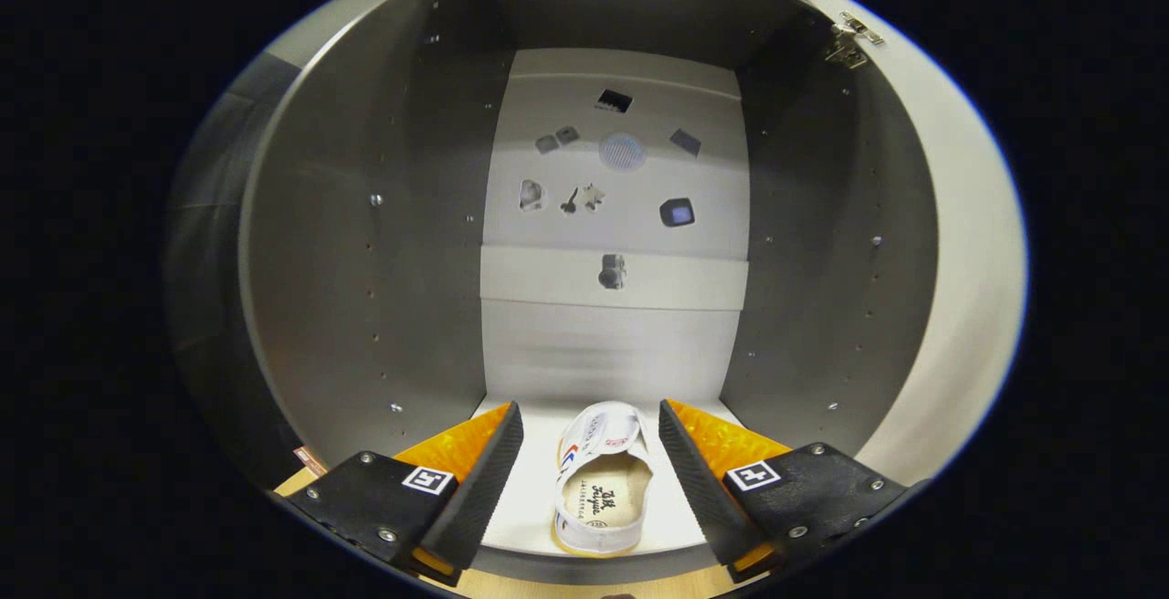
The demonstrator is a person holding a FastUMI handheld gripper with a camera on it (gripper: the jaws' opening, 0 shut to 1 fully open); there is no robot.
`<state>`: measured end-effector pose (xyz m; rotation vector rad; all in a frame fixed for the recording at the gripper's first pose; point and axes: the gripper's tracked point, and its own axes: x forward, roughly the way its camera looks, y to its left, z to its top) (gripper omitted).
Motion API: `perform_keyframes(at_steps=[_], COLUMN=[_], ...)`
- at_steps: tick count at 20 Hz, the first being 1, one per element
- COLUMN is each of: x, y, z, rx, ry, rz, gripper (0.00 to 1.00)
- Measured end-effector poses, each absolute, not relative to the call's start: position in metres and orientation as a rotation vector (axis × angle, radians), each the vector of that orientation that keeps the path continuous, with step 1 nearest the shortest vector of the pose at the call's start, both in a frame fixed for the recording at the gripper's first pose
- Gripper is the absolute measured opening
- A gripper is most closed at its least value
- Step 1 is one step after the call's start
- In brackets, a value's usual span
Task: Open the shoe cabinet door, grab the shoes and put them into the shoe cabinet, then close the shoe cabinet door.
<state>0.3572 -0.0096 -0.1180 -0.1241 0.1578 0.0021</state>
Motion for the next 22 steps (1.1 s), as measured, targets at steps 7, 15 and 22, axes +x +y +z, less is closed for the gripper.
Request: perform_keyframes(at_steps=[7,15,22], x=[0.284,0.199,0.132], y=[-0.023,-0.027,-0.031], z=[-0.060,-0.022,-0.009], rx=[-0.098,-0.047,-0.027], ry=[0.082,0.058,0.052], rz=[-0.011,0.007,0.015], gripper=[0.93,0.93,0.93])
